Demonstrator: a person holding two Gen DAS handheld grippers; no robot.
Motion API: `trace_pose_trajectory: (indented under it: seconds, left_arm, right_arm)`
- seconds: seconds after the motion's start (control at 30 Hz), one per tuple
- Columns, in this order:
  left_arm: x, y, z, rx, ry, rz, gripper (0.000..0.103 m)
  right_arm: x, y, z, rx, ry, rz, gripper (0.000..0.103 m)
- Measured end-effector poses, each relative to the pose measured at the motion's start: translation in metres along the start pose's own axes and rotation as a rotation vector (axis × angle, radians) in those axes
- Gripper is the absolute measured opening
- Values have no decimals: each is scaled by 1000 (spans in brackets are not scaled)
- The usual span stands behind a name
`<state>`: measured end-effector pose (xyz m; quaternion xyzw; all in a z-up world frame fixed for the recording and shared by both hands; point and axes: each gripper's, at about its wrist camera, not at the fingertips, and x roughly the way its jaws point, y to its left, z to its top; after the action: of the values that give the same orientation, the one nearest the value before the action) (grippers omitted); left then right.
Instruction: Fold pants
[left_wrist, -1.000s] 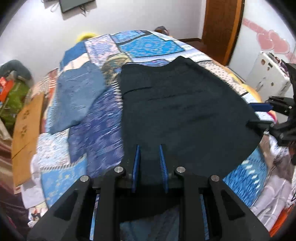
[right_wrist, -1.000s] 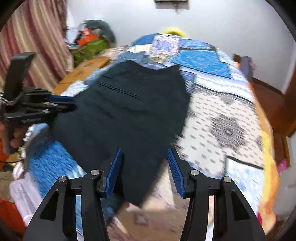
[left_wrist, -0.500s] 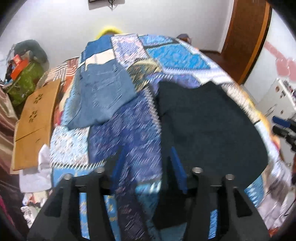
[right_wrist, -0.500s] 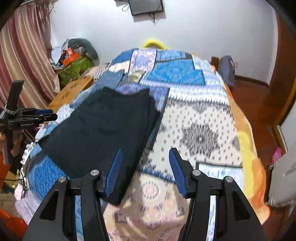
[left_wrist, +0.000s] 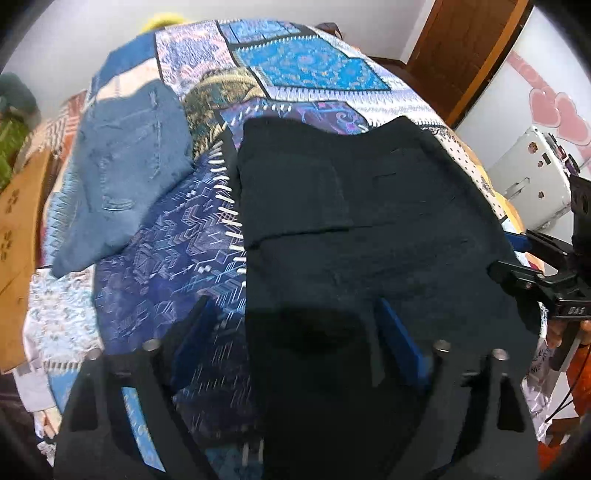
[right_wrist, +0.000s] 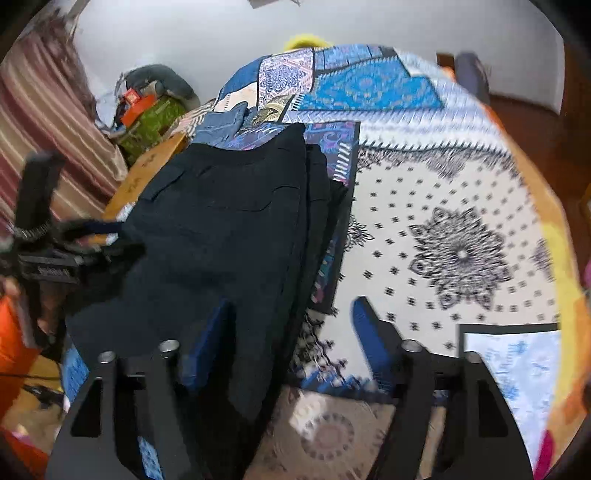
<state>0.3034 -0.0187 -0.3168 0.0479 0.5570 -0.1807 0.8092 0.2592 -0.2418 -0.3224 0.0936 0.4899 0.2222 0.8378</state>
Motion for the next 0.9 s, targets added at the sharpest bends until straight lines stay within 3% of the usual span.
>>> trace_pose_trajectory:
  seconds: [0.2, 0.4, 0.57, 0.6, 0.7, 0.73, 0.77, 0.9]
  left_arm:
    - [15, 3, 17, -5, 74, -138, 96]
    - [23, -8, 33, 29, 93, -178, 92]
    - [22, -13, 45, -7, 48, -136, 73]
    - [22, -16, 48, 1, 39, -119, 71]
    - [12, -27, 51, 43, 3, -53, 49]
    - [6, -30, 52, 58, -14, -17, 34]
    - [3, -30, 53, 62, -22, -11, 29]
    - [-13, -32, 55, 59, -59, -18, 24]
  right_arm:
    - [24, -6, 13, 36, 61, 131, 76]
    - [32, 1, 22, -6, 66, 158, 71]
    - [32, -4, 30, 14, 44, 176, 41]
    - [31, -4, 32, 10, 38, 176, 38]
    - [25, 4, 37, -41, 17, 150, 30]
    - [21, 8, 39, -58, 6, 144, 28]
    - [19, 10, 41, -71, -2, 140, 26]
    - [5, 25, 52, -118, -47, 130, 24]
